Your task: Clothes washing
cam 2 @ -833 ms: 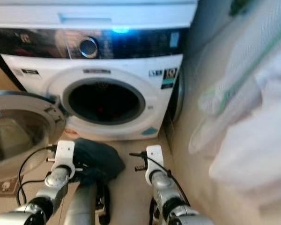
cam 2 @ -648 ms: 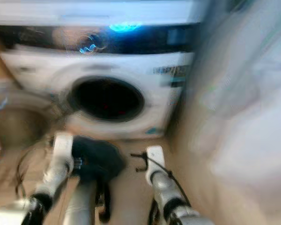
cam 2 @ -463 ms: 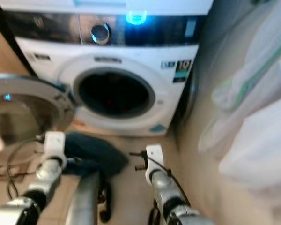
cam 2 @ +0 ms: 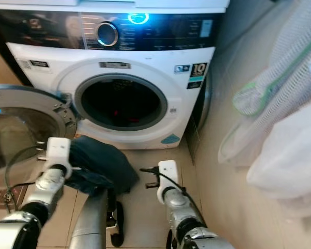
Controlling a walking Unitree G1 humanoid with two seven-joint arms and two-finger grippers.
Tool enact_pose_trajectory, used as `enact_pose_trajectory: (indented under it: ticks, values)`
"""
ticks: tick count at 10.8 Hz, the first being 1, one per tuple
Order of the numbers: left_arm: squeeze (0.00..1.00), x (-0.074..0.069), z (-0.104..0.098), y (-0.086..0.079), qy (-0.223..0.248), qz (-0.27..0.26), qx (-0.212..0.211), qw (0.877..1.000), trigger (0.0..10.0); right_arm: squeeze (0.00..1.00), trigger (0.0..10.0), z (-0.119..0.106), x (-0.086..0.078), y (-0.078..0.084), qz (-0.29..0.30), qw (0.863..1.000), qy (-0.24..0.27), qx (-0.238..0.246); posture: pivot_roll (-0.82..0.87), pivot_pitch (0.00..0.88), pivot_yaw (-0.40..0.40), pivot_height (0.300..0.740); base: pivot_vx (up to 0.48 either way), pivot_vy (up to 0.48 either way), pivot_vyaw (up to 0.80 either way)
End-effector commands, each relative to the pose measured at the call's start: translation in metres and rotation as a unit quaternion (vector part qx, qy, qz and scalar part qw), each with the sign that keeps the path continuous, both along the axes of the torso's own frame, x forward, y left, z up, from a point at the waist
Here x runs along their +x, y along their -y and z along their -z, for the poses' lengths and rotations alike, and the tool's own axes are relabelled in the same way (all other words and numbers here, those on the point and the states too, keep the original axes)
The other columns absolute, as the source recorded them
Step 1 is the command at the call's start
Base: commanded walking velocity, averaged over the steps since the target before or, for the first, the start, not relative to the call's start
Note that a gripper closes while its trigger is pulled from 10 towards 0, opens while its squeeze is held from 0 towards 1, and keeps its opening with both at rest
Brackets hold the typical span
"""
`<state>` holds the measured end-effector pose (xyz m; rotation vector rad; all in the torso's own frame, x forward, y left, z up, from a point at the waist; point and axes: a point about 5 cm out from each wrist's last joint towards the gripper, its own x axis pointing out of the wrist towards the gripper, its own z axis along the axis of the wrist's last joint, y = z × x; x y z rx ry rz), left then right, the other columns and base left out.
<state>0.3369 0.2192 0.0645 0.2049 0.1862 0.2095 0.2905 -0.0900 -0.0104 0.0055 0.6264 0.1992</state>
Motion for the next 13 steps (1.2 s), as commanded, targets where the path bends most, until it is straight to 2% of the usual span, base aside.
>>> enact_pose_trajectory:
  ticks: [1,3,4,5,7,8,10,13]
  values:
    - [0.00,0.014,-0.034,-0.014,0.070,-0.022,0.024,0.997,10.0,0.00,10.0,0.005,-0.005,0.001,0.003,1.000,-0.012,-0.001,0.08,0.243,-0.001,0.616,0.000,0.000,0.00]
    - [0.00,0.036,-0.091,-0.024,0.154,-0.011,0.053,0.987,10.0,0.00,10.0,0.005,-0.005,0.000,0.001,1.000,-0.013,-0.001,0.09,0.246,-0.002,0.616,0.000,0.000,0.00]
    - [0.00,0.043,-0.106,-0.024,0.161,0.001,0.050,0.986,10.0,0.00,10.0,0.005,-0.005,0.000,0.002,1.000,-0.013,-0.001,0.09,0.246,-0.002,0.616,0.000,0.000,0.00]
    - [0.00,0.042,-0.095,-0.021,0.133,0.009,0.036,0.990,10.0,0.00,10.0,0.005,-0.005,0.000,0.002,1.000,-0.013,0.000,0.09,0.247,0.002,0.616,0.000,0.000,0.00]
    - [0.00,0.030,-0.053,-0.008,0.073,0.010,-0.049,0.996,10.0,0.00,10.0,0.005,-0.005,0.000,0.004,1.000,-0.014,-0.001,0.08,0.250,0.001,0.616,0.000,0.000,0.00]
    - [0.00,0.025,-0.040,-0.001,0.068,0.009,-0.086,0.994,10.0,0.00,10.0,0.005,-0.005,0.000,0.005,1.000,-0.014,-0.001,0.08,0.253,0.001,0.616,0.000,0.000,0.00]
    - [0.00,0.021,-0.032,0.003,0.058,0.019,-0.083,0.995,10.0,0.00,10.0,0.005,-0.004,0.000,0.005,1.000,-0.013,0.000,0.08,0.255,0.001,0.616,0.000,0.000,0.00]
    - [0.00,0.011,-0.007,0.019,-0.015,0.081,-0.019,0.996,10.0,0.00,10.0,0.003,-0.003,0.001,0.012,1.000,-0.009,0.006,0.08,0.251,0.006,0.616,0.000,0.000,0.00]
